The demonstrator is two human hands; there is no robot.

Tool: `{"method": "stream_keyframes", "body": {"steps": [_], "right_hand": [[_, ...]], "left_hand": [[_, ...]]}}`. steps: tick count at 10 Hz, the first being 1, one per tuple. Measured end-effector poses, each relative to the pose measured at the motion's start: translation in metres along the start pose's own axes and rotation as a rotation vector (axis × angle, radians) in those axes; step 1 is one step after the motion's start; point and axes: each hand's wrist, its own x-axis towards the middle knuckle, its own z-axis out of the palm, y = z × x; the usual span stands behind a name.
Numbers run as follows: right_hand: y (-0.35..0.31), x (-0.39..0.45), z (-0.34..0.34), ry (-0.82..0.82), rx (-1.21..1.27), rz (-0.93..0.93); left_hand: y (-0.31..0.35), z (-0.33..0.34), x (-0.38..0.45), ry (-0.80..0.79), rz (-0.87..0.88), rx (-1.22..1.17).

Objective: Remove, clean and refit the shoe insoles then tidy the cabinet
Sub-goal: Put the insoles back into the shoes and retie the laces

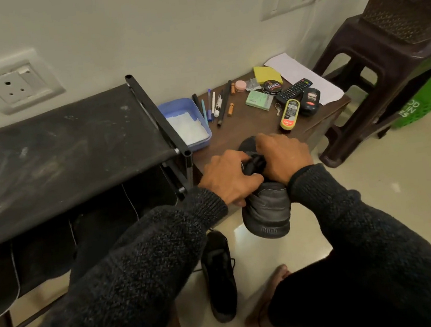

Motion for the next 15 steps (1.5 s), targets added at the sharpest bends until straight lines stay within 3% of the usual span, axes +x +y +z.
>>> {"method": "stream_keyframes", "body": {"steps": [1, 3, 4, 5, 6, 8, 9, 10, 11, 12, 13, 14, 15], "right_hand": [[-0.009, -0.035, -0.009, -0.126, 0.0, -0.013], [-0.017, -0.089, -0.031, -0.612, 0.271, 0.094], [-0.022, -0.112, -0.033, -0.693, 0.262, 0.138], [-0.029, -0.127, -0.025, -0.918, 0.359, 0.225], [-0.034, -0.127, 0.001, -1.013, 0.408, 0.255], [-0.025, -0.105, 0.083, -0.931, 0.32, 0.298], [-0.026, -0.094, 0.123, -0.825, 0.281, 0.348], [-0.031, -0.086, 0.165, -0.699, 0.264, 0.411], [-0.035, -0.095, 0.209, -0.584, 0.355, 0.519], [-0.033, -0.107, 0.253, -0.587, 0.389, 0.555], [-0.031, -0.125, 0.28, -0.682, 0.274, 0.544], [-0.03, -0.139, 0.298, -0.74, 0.118, 0.512], [-0.047, -0.138, 0.252, -0.823, 0.185, 0.586]], "left_hand": [[0.01, 0.004, -0.036, -0.128, -0.088, -0.06], [0.008, 0.033, -0.078, -0.285, -0.317, -0.103], [-0.008, 0.049, -0.082, -0.324, -0.42, -0.129], [-0.03, 0.066, -0.08, -0.329, -0.492, -0.199], [-0.053, 0.086, -0.073, -0.34, -0.561, -0.263], [-0.097, 0.136, -0.051, -0.352, -0.63, -0.442], [-0.123, 0.164, -0.043, -0.267, -0.585, -0.203], [-0.141, 0.197, -0.041, -0.292, -0.488, 0.163], [-0.17, 0.236, -0.052, -0.479, -0.443, 0.302], [-0.204, 0.266, -0.065, -0.691, -0.432, 0.296], [-0.22, 0.282, -0.075, -0.857, -0.428, 0.288], [-0.223, 0.292, -0.081, -0.945, -0.42, 0.347], [-0.225, 0.293, -0.084, -0.933, -0.417, 0.32]]}}
